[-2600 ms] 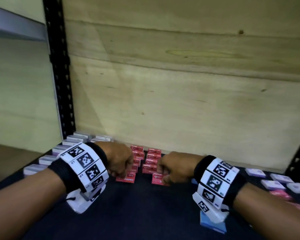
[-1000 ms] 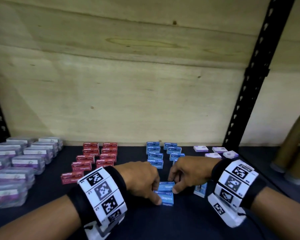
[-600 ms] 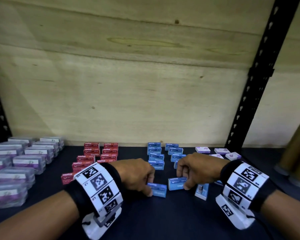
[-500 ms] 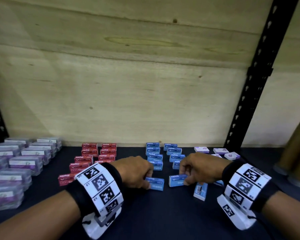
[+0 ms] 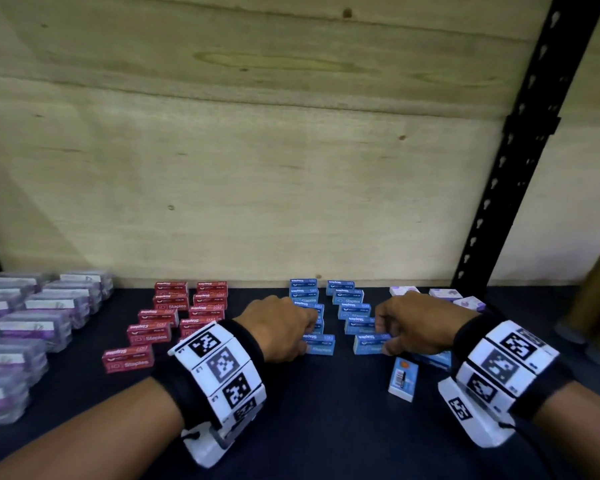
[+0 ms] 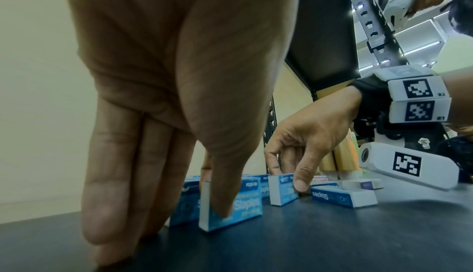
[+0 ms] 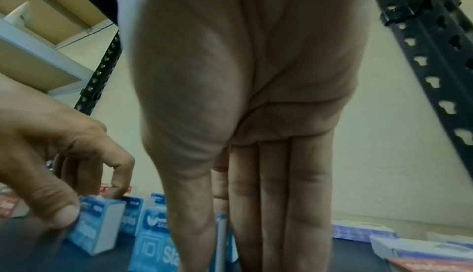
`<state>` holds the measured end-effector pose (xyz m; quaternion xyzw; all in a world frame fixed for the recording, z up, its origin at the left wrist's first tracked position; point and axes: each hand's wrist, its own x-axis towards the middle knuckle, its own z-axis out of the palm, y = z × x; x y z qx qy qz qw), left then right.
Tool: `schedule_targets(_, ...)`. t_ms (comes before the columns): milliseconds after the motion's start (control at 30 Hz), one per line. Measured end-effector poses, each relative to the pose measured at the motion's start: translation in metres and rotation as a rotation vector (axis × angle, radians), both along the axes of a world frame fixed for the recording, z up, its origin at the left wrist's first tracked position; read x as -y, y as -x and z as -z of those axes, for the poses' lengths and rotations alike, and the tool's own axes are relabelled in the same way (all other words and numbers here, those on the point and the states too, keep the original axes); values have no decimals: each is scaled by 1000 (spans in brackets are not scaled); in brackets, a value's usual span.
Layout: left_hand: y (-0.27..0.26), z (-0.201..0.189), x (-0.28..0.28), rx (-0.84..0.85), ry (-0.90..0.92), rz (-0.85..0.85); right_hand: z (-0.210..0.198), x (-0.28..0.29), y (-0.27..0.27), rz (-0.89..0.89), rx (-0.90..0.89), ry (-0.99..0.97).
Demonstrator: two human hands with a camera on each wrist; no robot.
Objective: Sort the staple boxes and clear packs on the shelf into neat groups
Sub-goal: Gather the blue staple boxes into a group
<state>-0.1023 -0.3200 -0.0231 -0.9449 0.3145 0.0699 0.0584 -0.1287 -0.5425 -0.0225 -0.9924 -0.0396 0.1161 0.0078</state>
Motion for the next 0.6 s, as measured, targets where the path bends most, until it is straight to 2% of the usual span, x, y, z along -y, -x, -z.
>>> schedule_targets(267, -8, 2, 2, -31, 41, 4, -2, 4, -6, 36, -21, -34)
schedule_targets(600, -12, 4, 4, -66, -8, 11, -4, 7, -9, 24, -25, -39)
